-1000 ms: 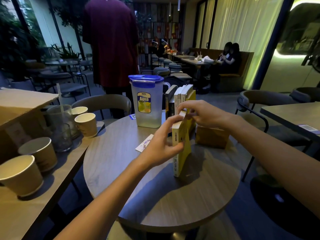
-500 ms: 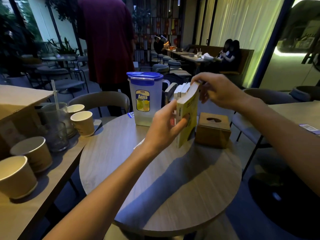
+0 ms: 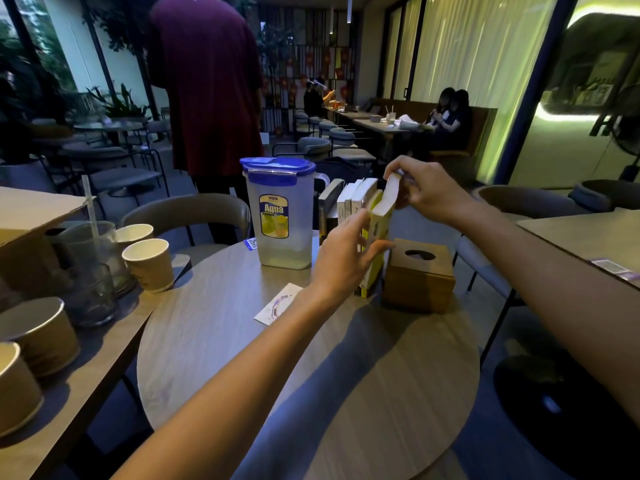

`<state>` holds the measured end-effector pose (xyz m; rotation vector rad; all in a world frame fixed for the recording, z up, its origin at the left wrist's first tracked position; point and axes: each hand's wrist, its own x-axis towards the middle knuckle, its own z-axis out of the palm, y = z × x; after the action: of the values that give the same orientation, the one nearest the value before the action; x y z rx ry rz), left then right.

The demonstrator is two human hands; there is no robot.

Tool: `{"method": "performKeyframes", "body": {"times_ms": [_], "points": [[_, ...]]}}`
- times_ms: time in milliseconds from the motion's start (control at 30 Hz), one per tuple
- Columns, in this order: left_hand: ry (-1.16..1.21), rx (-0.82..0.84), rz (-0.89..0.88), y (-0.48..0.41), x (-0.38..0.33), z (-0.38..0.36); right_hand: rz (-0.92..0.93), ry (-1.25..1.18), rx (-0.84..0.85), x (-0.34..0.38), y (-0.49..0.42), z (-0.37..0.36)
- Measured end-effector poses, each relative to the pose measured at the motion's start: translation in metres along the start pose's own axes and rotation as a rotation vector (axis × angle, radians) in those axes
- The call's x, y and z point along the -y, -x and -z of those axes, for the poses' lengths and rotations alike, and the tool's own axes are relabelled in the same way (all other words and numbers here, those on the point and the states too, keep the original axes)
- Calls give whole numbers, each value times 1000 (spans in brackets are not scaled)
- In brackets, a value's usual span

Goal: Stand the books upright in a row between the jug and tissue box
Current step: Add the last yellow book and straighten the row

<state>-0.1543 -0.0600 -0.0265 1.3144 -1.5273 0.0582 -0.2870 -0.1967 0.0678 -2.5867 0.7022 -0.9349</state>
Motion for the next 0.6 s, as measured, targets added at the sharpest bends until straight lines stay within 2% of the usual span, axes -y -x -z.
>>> {"method": "performKeyframes", "body": {"times_ms": [300,600], "points": [[14,-5,138,8,25,-33,-140,5,61,-38,-3,-33],[34,-10,269,11,43,-33,-232,-1,55,-56,-11,-51]]}}
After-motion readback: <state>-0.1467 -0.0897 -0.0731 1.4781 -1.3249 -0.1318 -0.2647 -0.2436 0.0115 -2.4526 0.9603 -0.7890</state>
